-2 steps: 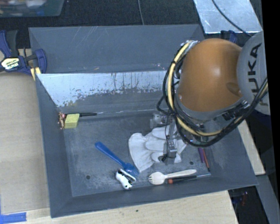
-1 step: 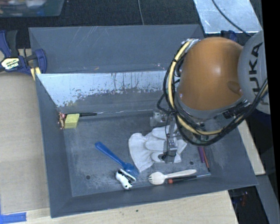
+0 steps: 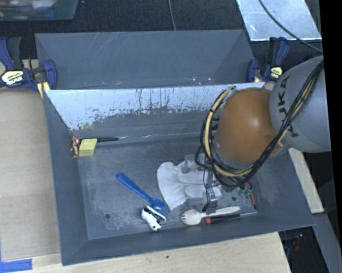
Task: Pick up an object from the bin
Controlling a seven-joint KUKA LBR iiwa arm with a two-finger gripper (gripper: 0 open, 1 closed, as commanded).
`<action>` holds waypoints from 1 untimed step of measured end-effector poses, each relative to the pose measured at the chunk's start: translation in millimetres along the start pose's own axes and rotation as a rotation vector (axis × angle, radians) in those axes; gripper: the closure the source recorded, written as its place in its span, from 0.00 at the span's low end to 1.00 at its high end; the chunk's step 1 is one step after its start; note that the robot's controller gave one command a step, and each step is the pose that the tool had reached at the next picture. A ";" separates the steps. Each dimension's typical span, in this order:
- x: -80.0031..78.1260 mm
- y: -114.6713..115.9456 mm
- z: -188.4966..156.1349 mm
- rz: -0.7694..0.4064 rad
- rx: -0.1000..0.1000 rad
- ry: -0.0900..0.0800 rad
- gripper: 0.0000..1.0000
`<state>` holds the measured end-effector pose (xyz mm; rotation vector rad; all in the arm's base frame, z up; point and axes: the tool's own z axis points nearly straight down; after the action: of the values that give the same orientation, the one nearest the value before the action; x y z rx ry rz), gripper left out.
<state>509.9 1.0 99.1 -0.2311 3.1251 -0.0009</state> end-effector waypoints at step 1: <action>25.5 -19.2 27.1 -0.027 0.000 -0.020 0.00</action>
Offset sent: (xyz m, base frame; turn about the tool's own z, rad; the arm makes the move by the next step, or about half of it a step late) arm -0.0218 0.0124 -0.0291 -0.0017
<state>487.8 -21.7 71.8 -0.2709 3.1022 0.0014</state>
